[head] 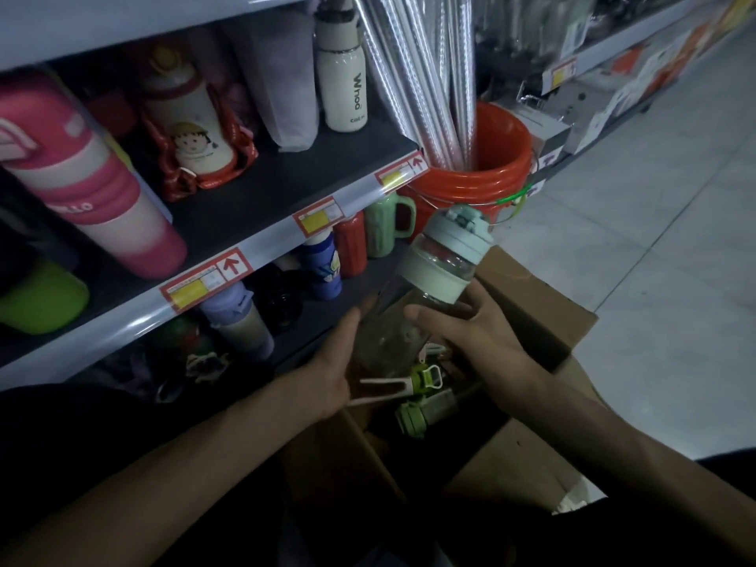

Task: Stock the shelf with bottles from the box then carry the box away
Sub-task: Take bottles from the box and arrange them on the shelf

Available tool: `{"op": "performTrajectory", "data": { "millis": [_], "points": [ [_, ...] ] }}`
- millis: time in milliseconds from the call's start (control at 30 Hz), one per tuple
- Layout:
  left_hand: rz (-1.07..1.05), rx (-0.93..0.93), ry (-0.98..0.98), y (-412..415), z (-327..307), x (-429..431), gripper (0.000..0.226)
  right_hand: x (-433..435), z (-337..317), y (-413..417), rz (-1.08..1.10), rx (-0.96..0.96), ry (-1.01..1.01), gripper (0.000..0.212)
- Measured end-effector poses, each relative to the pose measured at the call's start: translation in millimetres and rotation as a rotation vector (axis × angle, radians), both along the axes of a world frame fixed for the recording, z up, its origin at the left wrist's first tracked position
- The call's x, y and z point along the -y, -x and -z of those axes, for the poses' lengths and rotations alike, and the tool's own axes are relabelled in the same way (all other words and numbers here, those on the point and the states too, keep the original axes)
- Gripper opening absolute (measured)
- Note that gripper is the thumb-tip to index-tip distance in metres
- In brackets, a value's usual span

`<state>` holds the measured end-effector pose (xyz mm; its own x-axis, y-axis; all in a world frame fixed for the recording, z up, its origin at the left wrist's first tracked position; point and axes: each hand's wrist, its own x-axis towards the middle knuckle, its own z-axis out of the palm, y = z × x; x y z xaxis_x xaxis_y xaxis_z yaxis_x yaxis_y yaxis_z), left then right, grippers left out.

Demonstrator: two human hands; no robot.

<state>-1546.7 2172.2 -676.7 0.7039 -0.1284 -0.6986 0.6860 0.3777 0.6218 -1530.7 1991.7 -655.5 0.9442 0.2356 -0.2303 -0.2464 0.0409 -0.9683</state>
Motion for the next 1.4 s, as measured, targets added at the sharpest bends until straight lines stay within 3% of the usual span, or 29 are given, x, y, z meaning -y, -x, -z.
{"op": "performTrajectory", "data": {
  "millis": [100, 167, 267, 367, 500, 700, 867, 1000, 1100, 1400],
  "points": [
    [-0.043, 0.195, -0.327, -8, -7, 6, 0.041, -4, 1, -1, 0.069, 0.018, 0.048, 0.065],
    [-0.005, 0.41, -0.475, -4, 0, 2, 0.064, -6, -1, 0, 0.082, 0.034, 0.084, 0.063],
    [0.056, 0.684, -0.515, 9, 1, 0, 0.05, -10, -3, 0, 0.074, 0.046, 0.125, 0.061],
    [0.111, 0.779, -0.52, 12, -1, -6, 0.055, -12, -7, 1, 0.047, 0.028, 0.093, 0.057],
    [0.099, 0.702, -0.396, 11, -7, -11, 0.068, -14, -15, 6, 0.045, 0.011, 0.01, 0.044],
    [-0.063, 0.492, -0.165, 8, -13, -29, 0.051, -16, -19, 0, -0.033, -0.054, -0.117, 0.039],
    [-0.068, 0.494, -0.016, 10, -20, -42, 0.041, -30, -21, -13, -0.2, -0.165, -0.125, 0.071],
    [-0.086, 0.567, -0.034, 10, -24, -52, 0.06, -47, -25, -17, -0.296, -0.138, -0.105, 0.078],
    [-0.106, 0.662, -0.076, 9, -26, -63, 0.037, -60, -31, -18, -0.333, -0.075, -0.08, 0.067],
    [-0.222, 0.767, -0.63, 2, -26, -103, 0.044, -98, -42, -39, -0.345, 0.116, -0.082, 0.052]
  ]
}}
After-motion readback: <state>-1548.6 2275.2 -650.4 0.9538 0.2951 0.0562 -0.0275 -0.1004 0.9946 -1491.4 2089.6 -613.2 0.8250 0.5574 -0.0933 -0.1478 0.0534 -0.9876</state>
